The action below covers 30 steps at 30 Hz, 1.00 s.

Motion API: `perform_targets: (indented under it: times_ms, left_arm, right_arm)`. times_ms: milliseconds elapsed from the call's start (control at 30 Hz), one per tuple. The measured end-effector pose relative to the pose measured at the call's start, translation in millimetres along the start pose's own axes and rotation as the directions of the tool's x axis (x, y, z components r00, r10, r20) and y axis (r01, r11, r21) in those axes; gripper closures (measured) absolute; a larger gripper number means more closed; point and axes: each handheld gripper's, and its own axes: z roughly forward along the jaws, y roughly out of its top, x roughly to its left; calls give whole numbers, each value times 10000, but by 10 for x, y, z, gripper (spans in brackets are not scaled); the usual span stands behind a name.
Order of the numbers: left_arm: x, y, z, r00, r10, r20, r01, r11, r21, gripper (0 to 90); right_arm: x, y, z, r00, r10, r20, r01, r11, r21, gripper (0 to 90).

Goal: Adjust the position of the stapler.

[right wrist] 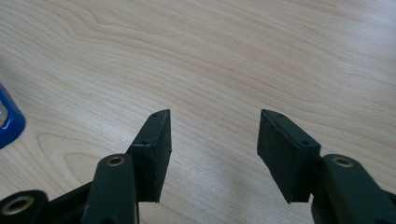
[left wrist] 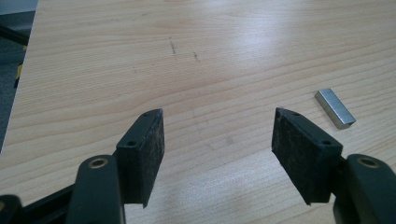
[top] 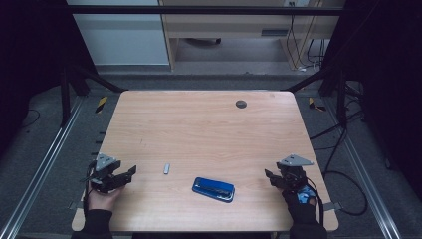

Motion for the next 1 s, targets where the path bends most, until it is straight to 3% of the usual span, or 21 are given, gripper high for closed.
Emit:
perform_targets:
  times_ms: [233,333,533,633,767,1000]
  left_arm:
    - [-17,-5,7,9998,108,151,-109,9999,46,338]
    - [-22,-5,0,9996,165,217,-167,9998,95,336]
    - [-37,-2,6,9992,243,316,-249,9995,181,331]
    - [-48,-2,17,9992,283,275,-289,9994,191,333]
    - [-50,-1,18,9992,302,276,-308,9993,222,333]
    - [-63,-4,38,9989,374,298,-385,9986,356,331]
  right_arm:
    - [28,23,-47,9999,23,-137,-22,10000,87,458]
    - [86,65,-53,9985,-512,-165,515,9985,163,461]
    - [161,155,-83,9954,-868,-414,870,9962,53,465]
    - [208,220,-95,9912,-1106,-725,1104,9939,-62,443]
    - [314,301,-94,9782,-1796,-1039,1804,9836,-11,426]
    - [451,462,-123,9671,-2194,-1286,2209,9753,-28,411]
